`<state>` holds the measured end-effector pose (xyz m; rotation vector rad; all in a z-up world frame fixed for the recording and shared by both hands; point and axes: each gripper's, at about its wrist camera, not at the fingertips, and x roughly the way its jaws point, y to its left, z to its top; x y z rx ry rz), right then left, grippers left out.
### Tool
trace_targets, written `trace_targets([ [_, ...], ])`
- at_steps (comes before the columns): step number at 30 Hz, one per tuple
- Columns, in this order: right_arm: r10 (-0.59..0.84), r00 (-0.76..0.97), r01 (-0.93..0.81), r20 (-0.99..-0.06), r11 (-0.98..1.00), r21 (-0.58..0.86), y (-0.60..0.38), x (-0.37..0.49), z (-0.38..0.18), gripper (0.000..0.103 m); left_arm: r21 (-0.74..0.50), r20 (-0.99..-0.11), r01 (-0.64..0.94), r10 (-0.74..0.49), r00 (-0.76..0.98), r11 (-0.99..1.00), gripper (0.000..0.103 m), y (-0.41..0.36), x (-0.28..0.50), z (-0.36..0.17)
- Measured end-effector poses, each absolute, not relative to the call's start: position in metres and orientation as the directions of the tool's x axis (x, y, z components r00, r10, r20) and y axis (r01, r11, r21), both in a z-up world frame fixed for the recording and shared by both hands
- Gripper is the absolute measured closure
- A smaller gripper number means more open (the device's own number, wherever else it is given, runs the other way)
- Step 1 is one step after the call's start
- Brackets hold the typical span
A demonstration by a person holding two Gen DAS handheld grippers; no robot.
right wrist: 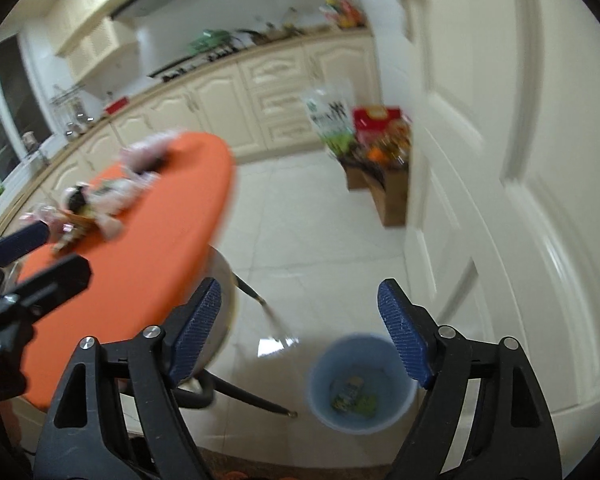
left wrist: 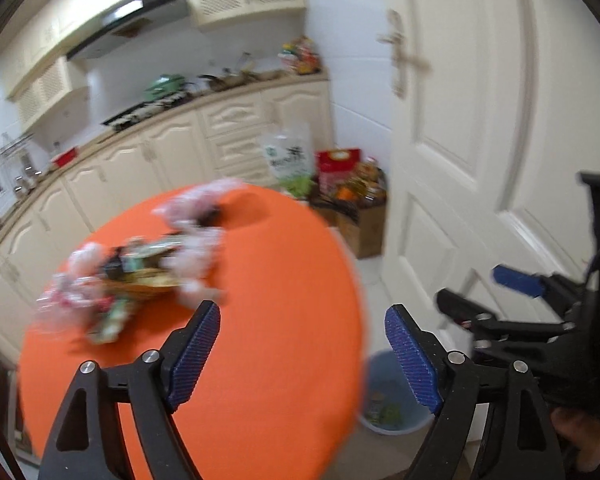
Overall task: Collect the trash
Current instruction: 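Grasp a clear plastic bag with the left tool while the right grasps bubble wrap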
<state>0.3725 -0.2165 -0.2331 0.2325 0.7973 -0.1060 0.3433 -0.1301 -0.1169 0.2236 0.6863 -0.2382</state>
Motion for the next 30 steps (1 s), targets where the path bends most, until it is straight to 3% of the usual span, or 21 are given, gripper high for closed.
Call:
trace_targets([
  [6, 0.047, 0.718, 0.042, -0.694, 0.993, 0.111, -0.134, 0.411, -0.200, 0.020, 0.146, -0.595, 0.099, 0.008, 0.804, 0.984, 0.017, -0.033, 0.358, -0.108],
  [13, 0.118, 0.695, -0.055, -0.709, 0.992, 0.111, -0.069, 0.468, -0.208, 0.020, 0.184, -0.558, -0.145, 0.225, 0.799, 0.972, 0.014, 0.049, 0.397, -0.122],
  [23, 0.139, 0.658, -0.071, -0.740, 0.990, 0.123, -0.033, 0.532, -0.237, 0.020, 0.192, -0.638, -0.084, 0.189, 0.746, 0.978, 0.014, 0.059, 0.464, -0.171],
  [24, 0.135, 0.658, -0.063, -0.741, 0.990, 0.124, -0.033, 0.538, -0.238, 0.020, 0.206, -0.633, -0.081, 0.196, 0.749, 0.975, 0.017, 0.059, 0.468, -0.174],
  [26, 0.129, 0.652, -0.054, -0.747, 0.991, 0.124, -0.032, 0.552, -0.241, 0.020, 0.203, -0.635, -0.063, 0.180, 0.751, 0.977, 0.046, 0.064, 0.479, -0.173],
  [27, 0.123, 0.650, -0.049, -0.750, 0.992, 0.120, -0.032, 0.557, -0.243, 0.020, 0.184, -0.647, -0.057, 0.165, 0.745, 0.981, 0.073, 0.067, 0.484, -0.175],
  [30, 0.111, 0.626, -0.036, -0.772, 0.993, 0.113, -0.033, 0.574, -0.251, 0.022, 0.163, -0.650, -0.050, 0.146, 0.746, 0.985, 0.080, 0.076, 0.487, -0.176],
])
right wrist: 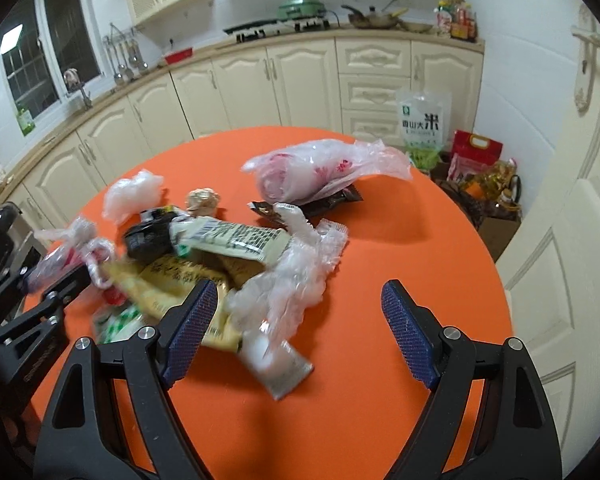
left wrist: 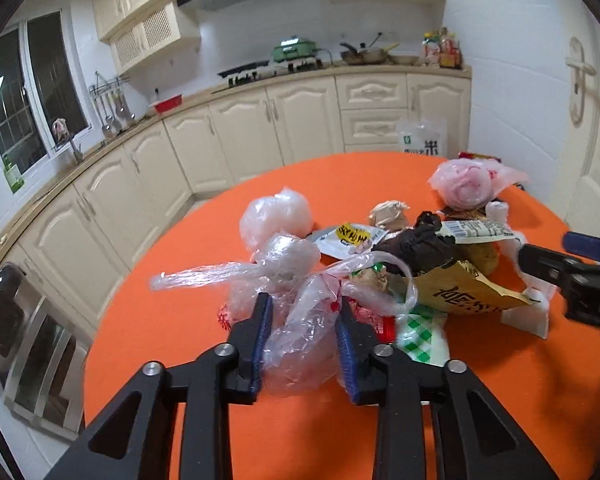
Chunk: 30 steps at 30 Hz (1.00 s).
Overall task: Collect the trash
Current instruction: 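Grasp a clear plastic bag with the left tool while the right grasps bubble wrap, then carry the plastic items over the wastebasket and open both tools to drop them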
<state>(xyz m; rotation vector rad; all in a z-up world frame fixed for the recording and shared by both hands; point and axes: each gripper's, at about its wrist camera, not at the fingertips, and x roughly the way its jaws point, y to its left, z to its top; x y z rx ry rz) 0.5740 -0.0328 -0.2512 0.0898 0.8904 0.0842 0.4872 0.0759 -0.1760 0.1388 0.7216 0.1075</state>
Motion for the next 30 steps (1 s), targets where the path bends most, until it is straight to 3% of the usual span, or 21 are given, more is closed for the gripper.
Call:
trace_targets([
  [2, 0.101, 0.616, -0.035, -0.782, 0.994, 0.100, -0.033, 0.583, -0.256, 0.023, 0.153, -0.640, -0.060, 0.145, 0.755, 0.986, 0.085, 0.084, 0.479, -0.171],
  [5, 0.095, 0.591, -0.036, -0.801, 0.995, 0.092, -0.033, 0.593, -0.264, 0.035, 0.089, -0.634, -0.055, 0.099, 0.767, 0.994, 0.094, 0.096, 0.466, -0.165],
  [6, 0.097, 0.582, -0.038, -0.808, 0.995, 0.092, -0.032, 0.596, -0.268, 0.046, 0.074, -0.632, -0.055, 0.089, 0.770, 0.996, 0.095, 0.100, 0.462, -0.162],
  [8, 0.116, 0.578, -0.045, -0.808, 0.993, 0.111, -0.033, 0.599, -0.268, 0.051, 0.054, -0.631, -0.056, 0.078, 0.772, 0.997, 0.095, 0.106, 0.455, -0.159],
  [10, 0.128, 0.576, -0.063, -0.807, 0.992, 0.113, -0.031, 0.600, -0.267, 0.070, 0.034, -0.632, -0.059, 0.067, 0.772, 0.998, 0.095, 0.110, 0.449, -0.157],
  [12, 0.145, 0.574, -0.088, -0.806, 0.989, 0.115, -0.027, 0.600, -0.264, 0.082, 0.006, -0.629, -0.061, 0.051, 0.775, 0.998, 0.095, 0.114, 0.444, -0.154],
  [15, 0.137, 0.568, -0.109, -0.811, 0.990, 0.091, -0.023, 0.592, -0.264, 0.085, 0.003, -0.617, -0.064, 0.052, 0.785, 0.998, 0.095, 0.111, 0.433, -0.147],
  [30, 0.323, 0.651, -0.127, -0.687, 0.939, 0.321, -0.075, 0.505, -0.214, 0.085, -0.008, -0.549, 0.044, -0.041, 0.835, 0.999, 0.095, 0.065, 0.344, -0.105],
])
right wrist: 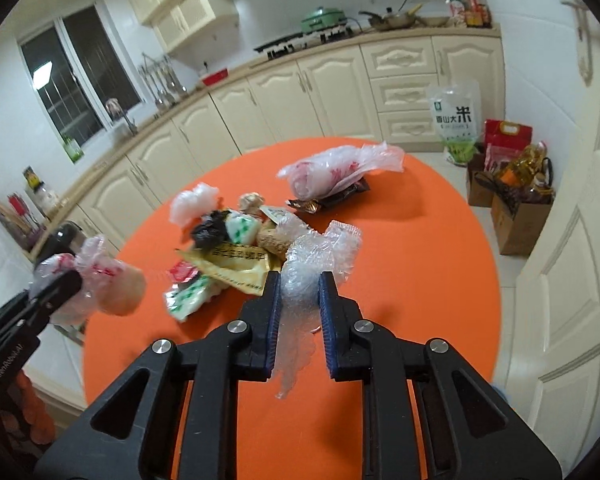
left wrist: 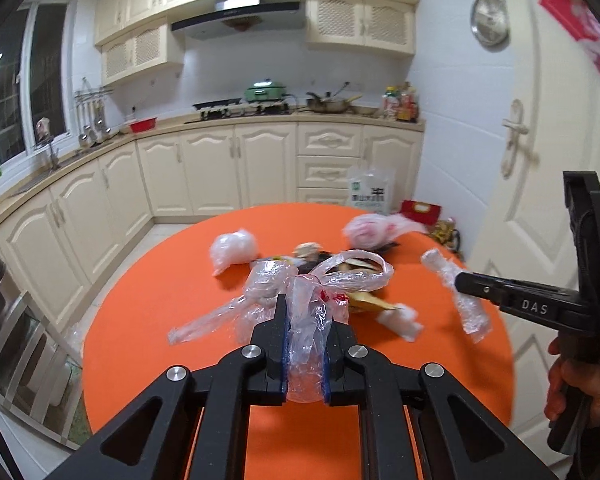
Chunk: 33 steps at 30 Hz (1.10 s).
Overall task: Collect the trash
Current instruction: 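Carry the plastic items over the wastebasket and open both tools to drop them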
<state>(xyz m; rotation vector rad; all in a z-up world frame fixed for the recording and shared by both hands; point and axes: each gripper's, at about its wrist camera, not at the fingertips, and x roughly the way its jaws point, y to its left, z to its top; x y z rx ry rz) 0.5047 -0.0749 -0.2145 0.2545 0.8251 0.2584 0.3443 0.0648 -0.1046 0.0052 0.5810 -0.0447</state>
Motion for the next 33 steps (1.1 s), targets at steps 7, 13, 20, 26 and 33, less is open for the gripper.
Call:
trace_targets([
  [7, 0.308, 0.687, -0.118, -0.658, 0.941, 0.318, -0.096, 0.455, -0.196, 0.085, 0.009, -0.534, 0.145, -0.118, 0.837, 0.989, 0.095, 0.015, 0.301, -0.093],
  [13, 0.234, 0.729, -0.053, -0.643, 0.956, 0.289, -0.145, 0.403, -0.189, 0.085, 0.014, -0.547, 0.267, -0.216, 0.808, 0.964, 0.095, -0.045, 0.278, -0.089],
  [20, 0.095, 0.731, 0.095, -0.676, 0.967, 0.238, -0.223, 0.340, -0.202, 0.085, 0.034, -0.584, 0.422, -0.324, 0.744, 0.906, 0.095, -0.112, 0.272, -0.097],
  [26, 0.046, 0.687, 0.175, -0.725, 0.958, 0.227, -0.265, 0.316, -0.236, 0.085, 0.050, -0.648, 0.486, -0.342, 0.681, 0.872, 0.095, -0.153, 0.283, -0.119],
  [33, 0.058, 0.621, 0.224, -0.782, 0.943, 0.248, -0.294, 0.321, -0.294, 0.085, 0.074, -0.732, 0.528, -0.314, 0.605, 0.846, 0.095, -0.194, 0.312, -0.152],
])
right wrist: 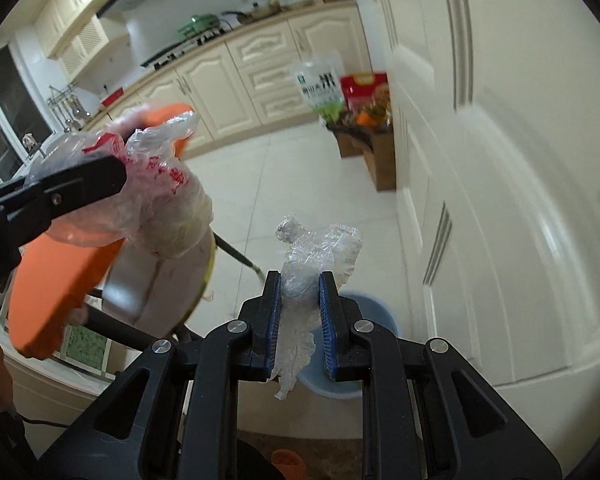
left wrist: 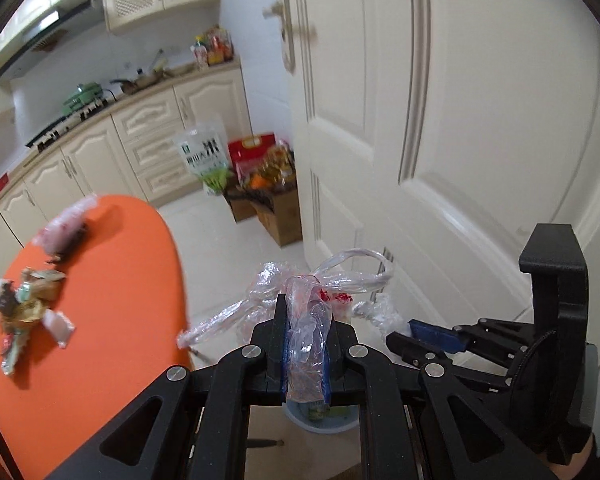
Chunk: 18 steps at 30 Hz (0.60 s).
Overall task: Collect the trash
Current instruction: 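Carry the plastic items over the wastebasket and open both tools to drop them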
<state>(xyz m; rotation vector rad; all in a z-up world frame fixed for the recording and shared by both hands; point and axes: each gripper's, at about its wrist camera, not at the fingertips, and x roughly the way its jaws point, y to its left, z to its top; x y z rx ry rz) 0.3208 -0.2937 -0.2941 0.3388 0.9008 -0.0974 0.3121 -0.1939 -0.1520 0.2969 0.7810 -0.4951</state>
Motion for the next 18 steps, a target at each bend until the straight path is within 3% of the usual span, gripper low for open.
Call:
trace_targets([
  [5, 0.071, 0.575, 0.258, -0.815, 0.930, 0.263, -0.313, 0.327, -0.332, 0.085, 0.086, -0.803, 0.554, -0.272, 0.531, 0.828, 0.093, -0.221, 0.347, -0.184],
  [11, 0.088, 0.525, 0.288, -0.847, 0.918, 0.273, -0.326, 0.336, -0.369, 0.085, 0.127, -0.844, 0.548, -0.201, 0.498, 0.827, 0.082, -0.254, 0.387, -0.209],
  [14, 0.095, 0.504, 0.300, -0.858, 0.913, 0.278, -0.325, 0.343, -0.384, 0.085, 0.124, -0.843, 0.534, -0.195, 0.501, 0.836, 0.067, -0.264, 0.401, -0.208],
  [16, 0.101, 0.494, 0.308, -0.864, 0.909, 0.282, -0.327, 0.346, -0.393, 0.085, 0.140, -0.835, 0.525, -0.185, 0.518, 0.839, 0.050, -0.266, 0.403, -0.207],
  [18, 0.110, 0.493, 0.310, -0.863, 0.905, 0.293, -0.328, 0.349, -0.400, 0.084, 0.171, -0.821, 0.508, -0.163, 0.548, 0.845, 0.049, -0.267, 0.402, -0.205],
])
